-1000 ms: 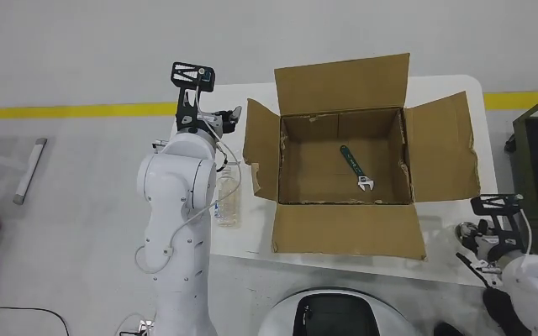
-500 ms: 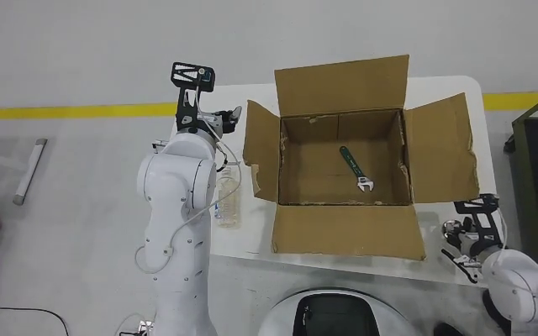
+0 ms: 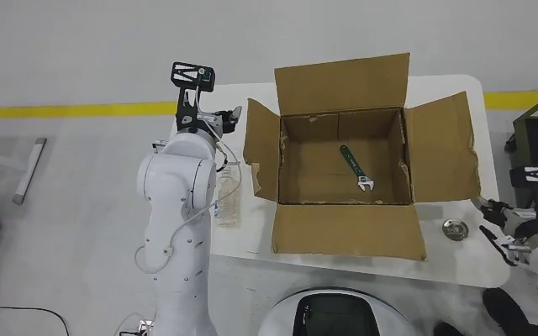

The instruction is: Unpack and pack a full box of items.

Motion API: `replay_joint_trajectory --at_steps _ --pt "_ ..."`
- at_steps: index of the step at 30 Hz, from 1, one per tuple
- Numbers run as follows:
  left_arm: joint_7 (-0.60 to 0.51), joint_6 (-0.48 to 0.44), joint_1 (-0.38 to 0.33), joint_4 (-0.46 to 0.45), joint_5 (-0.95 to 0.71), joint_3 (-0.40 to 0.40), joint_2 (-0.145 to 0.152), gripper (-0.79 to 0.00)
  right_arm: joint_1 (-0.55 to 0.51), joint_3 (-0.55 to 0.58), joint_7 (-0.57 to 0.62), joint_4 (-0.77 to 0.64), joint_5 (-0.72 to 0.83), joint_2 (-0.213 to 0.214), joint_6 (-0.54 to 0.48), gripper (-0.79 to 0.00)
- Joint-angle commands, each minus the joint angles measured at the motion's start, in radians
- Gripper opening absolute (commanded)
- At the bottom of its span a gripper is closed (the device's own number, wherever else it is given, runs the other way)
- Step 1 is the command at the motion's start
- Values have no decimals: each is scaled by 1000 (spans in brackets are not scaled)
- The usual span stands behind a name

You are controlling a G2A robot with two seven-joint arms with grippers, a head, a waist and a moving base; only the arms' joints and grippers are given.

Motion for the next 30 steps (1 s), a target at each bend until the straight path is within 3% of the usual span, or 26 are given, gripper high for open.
replay_joint_trajectory --at_steps 1,3,12,16,20,25,26,28,30 --pt "0 0 0 0 0 0 0 0 23 18 -8 -29 3 1 25 -646" --pt "0 0 0 0 0 0 0 0 67 25 -41 -29 19 2 36 -782" --pt "0 0 0 0 0 0 0 0 334 -86 -109 -29 71 19 -38 -785" --pt "0 0 0 0 0 0 0 0 445 -228 -46 -29 66 26 -80 -785" --pt "0 0 0 0 0 0 0 0 503 -404 45 -28 25 24 -49 -785" --pt "0 0 0 0 0 0 0 0 582 -640 109 138 -122 16 -64 -785" --pt "0 0 0 0 0 0 0 0 610 -679 129 190 -147 14 -73 -760" --pt "0 0 0 0 0 0 0 0 668 -743 155 290 -205 7 -70 -640" --pt "0 0 0 0 0 0 0 0 730 -795 174 386 -208 -4 -58 -453"
